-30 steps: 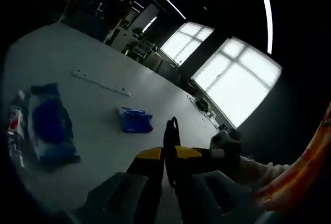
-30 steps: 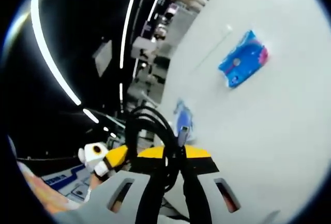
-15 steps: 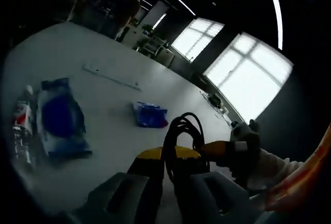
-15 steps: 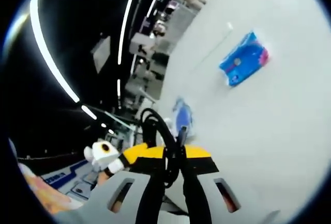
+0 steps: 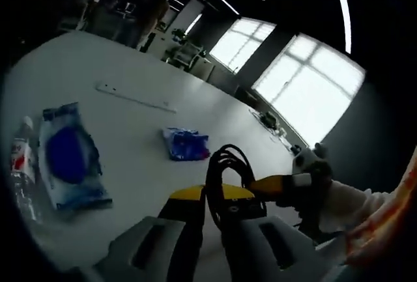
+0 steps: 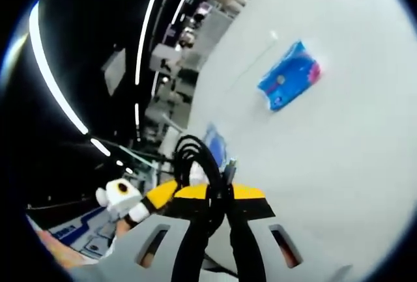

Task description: Arrange the tabletop items into an orderly group along one side of the table until the central work area is clear of visible clutter.

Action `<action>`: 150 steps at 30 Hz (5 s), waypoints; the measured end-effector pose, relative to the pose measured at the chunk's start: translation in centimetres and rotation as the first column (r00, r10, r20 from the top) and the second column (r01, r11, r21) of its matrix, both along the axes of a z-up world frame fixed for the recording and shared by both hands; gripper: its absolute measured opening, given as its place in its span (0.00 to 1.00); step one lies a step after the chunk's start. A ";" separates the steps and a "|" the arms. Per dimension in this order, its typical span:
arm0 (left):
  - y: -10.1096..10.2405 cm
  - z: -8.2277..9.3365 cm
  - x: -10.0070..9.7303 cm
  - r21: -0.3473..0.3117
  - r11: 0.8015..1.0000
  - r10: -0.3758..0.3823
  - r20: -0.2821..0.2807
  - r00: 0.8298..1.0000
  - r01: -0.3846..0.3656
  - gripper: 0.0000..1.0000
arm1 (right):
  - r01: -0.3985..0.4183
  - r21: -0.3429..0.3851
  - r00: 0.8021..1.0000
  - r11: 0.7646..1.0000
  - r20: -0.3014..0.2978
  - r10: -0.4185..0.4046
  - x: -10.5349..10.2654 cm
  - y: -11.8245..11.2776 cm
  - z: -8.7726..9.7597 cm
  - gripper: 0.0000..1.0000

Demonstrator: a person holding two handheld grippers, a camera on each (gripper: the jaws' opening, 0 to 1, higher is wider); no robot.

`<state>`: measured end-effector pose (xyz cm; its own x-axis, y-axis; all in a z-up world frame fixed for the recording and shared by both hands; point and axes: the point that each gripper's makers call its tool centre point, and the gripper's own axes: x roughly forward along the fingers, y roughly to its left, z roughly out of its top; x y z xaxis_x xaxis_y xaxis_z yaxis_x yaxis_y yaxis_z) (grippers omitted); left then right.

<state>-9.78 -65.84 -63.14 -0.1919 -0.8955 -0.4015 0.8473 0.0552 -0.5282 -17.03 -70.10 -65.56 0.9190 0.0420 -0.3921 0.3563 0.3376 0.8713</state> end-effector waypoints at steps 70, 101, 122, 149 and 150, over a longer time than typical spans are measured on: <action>3.8 -4.2 0.9 0.079 0.987 0.153 -0.190 0.970 -0.140 0.18 | -0.057 -0.219 0.945 0.974 -0.326 -0.018 1.8 -8.1 -10.0 0.13; 4.8 -4.4 0.1 0.087 0.988 0.138 -0.162 0.977 -0.126 0.30 | -0.122 -0.410 0.959 0.904 -0.282 0.001 -0.7 -4.9 -7.5 0.62; 4.4 -5.3 -0.8 0.111 0.988 0.128 -0.171 0.977 -0.110 0.36 | -0.060 -0.346 0.969 0.936 -0.244 -0.028 -3.5 -3.0 -6.8 0.69; 4.7 -5.2 -0.1 0.116 0.987 0.130 -0.157 0.979 -0.112 0.34 | -0.047 -0.278 0.971 0.959 -0.240 -0.022 -3.3 -1.8 -7.1 0.60; 4.7 -5.2 0.1 0.116 0.987 0.129 -0.152 0.980 -0.112 0.34 | -0.047 -0.277 0.971 0.960 -0.239 -0.021 -3.3 -1.8 -7.1 0.60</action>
